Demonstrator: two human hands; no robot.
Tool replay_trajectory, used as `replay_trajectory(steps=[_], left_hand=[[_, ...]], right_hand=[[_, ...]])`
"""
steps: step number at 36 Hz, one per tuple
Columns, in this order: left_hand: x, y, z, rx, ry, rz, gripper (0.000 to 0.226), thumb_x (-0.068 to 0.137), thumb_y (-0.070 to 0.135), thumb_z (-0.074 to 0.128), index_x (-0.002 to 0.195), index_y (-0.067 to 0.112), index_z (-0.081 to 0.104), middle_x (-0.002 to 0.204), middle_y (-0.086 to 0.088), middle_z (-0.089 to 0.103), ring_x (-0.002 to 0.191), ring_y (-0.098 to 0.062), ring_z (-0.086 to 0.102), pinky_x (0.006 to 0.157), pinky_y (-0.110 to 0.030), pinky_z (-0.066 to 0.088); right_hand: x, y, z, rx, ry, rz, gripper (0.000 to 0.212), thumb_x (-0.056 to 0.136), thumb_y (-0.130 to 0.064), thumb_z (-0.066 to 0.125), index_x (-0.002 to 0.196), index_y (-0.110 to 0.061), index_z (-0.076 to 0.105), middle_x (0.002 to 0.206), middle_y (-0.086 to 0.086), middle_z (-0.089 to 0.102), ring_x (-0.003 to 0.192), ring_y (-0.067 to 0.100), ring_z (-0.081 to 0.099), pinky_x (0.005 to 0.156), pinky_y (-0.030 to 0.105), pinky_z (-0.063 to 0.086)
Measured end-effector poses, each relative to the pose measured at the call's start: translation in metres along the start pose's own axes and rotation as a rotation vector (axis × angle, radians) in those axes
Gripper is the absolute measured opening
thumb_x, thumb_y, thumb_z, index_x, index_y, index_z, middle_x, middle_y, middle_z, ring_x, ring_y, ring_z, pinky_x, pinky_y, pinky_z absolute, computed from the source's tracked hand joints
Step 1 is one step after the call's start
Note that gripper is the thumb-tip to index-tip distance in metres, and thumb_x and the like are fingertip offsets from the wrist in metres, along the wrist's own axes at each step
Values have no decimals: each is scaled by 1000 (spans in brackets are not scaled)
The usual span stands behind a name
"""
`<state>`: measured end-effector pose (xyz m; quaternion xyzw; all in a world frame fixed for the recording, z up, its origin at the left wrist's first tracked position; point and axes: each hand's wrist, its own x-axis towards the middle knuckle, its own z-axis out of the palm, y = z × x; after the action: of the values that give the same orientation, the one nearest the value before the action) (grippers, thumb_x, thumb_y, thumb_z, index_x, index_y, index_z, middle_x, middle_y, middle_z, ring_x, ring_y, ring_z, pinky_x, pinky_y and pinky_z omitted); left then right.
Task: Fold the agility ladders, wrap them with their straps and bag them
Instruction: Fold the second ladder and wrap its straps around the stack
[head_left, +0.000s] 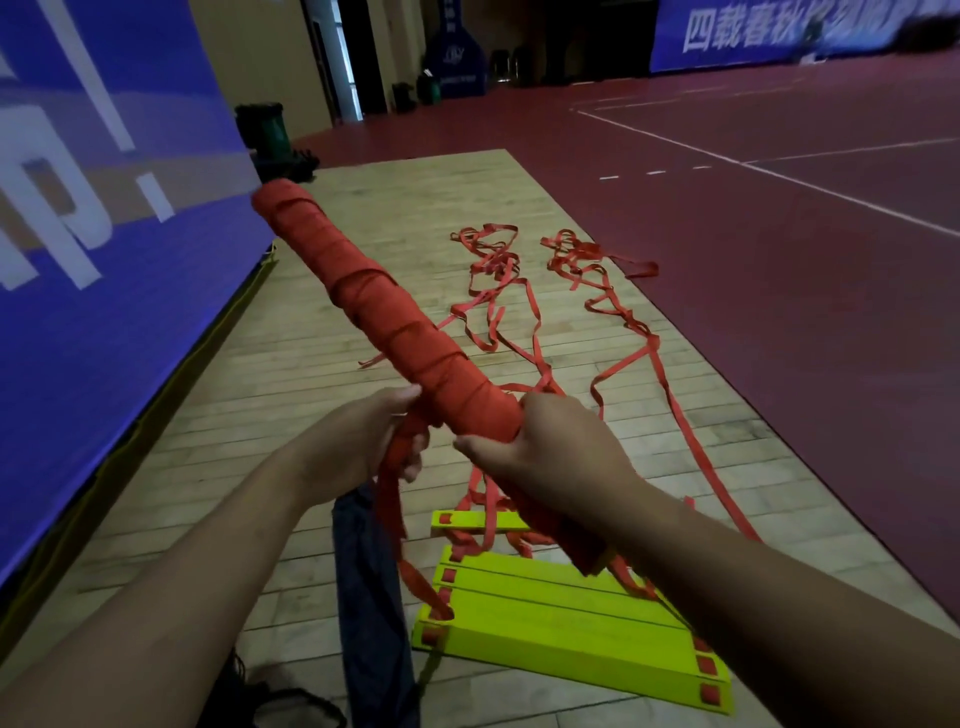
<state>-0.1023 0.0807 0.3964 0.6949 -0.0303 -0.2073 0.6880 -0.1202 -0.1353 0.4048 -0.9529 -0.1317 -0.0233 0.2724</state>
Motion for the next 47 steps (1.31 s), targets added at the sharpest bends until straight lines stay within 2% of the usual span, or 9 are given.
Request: replay_trajectory(steps=[8,15,19,22,27,29,33,41,47], left_hand=[[14,-11,21,-96,257,56,59,58,58,77,94,13,61,68,-2,52,60,-15,51,60,-28,44],[5,-2,-3,-125,88,214,54,56,51,86,91,14,68,94,-16,56,96,-37,49,89,-56,38],[1,4,4,-147,38,244,54,48,53,90,85,18,72,87,-10,64,87,-34,60,81,-47,51],[-1,6,3,-183,69,229,63,41,52,92,89,16,74,86,-9,71,81,-25,71,71,-38,59],[-2,9,0,-124,151,106,76,65,54,71,125,10,59,115,-21,69,104,-42,65,100,-54,45],[-1,9,4,-47,134,36,75,79,59,60,130,6,51,100,-25,66,86,-44,64,81,-49,55],[3,6,14,63,167,-17,53,86,57,55,104,8,48,57,-2,43,44,-16,44,52,-30,35],[17,-1,36,11,316,26,69,65,70,75,90,7,64,65,-7,58,52,-19,53,52,-28,44],[9,2,20,-28,258,86,53,72,54,74,95,8,62,65,-2,60,55,-14,53,51,-22,44]], right_hand=[[-17,-12,13,-54,129,-114,51,89,-67,55,111,-21,46,94,-5,54,81,16,56,72,35,49],[3,3,-9,783,-448,221,59,74,-57,80,111,-13,66,104,12,74,91,28,73,86,50,61],[-8,-4,-12,1143,-809,321,41,81,-43,70,101,-8,66,86,17,74,71,31,71,63,37,62],[-10,-14,-8,1085,-627,278,32,87,-38,73,93,-8,68,75,10,72,60,21,68,58,29,57],[-4,-21,-4,884,-351,196,36,84,-41,76,88,-6,71,69,7,71,56,18,68,58,29,55],[1,-15,-1,699,-238,156,39,81,-43,78,85,-5,71,70,6,71,57,20,67,62,33,56],[7,-6,-3,436,-99,136,46,75,-49,76,86,-5,70,76,11,75,67,28,72,68,48,61],[-14,-18,10,-125,122,-36,49,87,-60,63,104,-19,41,87,-2,57,82,22,62,69,34,48],[-3,-9,-1,570,-145,143,44,91,-51,65,116,-16,53,92,-3,64,79,14,65,71,33,57]])
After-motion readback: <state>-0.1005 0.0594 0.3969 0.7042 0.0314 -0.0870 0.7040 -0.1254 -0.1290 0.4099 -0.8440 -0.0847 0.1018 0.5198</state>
